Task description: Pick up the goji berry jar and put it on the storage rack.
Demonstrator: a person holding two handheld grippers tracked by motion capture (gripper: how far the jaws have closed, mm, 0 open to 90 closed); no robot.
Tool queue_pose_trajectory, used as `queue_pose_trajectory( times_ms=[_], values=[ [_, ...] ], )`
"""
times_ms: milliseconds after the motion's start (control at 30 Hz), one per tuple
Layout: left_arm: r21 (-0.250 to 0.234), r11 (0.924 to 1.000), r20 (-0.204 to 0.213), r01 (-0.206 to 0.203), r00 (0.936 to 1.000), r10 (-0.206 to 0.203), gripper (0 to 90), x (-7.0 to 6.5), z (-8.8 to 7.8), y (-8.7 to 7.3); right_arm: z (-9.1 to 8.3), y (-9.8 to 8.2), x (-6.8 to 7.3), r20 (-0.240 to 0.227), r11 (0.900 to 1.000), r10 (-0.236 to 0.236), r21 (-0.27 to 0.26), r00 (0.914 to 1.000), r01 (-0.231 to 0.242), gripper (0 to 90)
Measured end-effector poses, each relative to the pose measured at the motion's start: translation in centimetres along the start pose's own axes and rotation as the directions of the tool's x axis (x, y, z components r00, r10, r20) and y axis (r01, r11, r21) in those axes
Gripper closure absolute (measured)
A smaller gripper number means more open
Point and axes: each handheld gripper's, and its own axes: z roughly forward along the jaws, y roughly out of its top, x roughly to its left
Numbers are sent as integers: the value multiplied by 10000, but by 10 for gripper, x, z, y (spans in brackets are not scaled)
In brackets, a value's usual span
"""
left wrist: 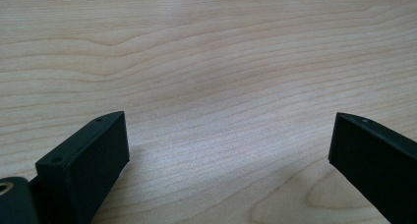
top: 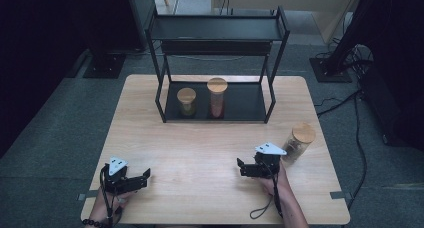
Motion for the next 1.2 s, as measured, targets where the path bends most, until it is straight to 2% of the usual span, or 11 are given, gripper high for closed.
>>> queue_pose_trajectory(
  times_ms=[233,400,767,1200],
  values=[
    [1,10000,-12,-5,10000,5,21,0,0,0,-6,-5,-3,68,10000,61,-9,10000,-60,2],
    [0,10000,25,7,10000,-7,20,0,0,0,-13,-7,-10,141,9995,299,-120,9995,-297,2],
    [9,10000,-5,1,10000,-1,20,0,0,0,-25,-15,-18,337,9994,300,-159,9990,-294,3],
    [23,10000,-12,-2,10000,2,20,0,0,0,-38,-24,-26,260,9994,256,-231,9993,-250,11]
  ],
)
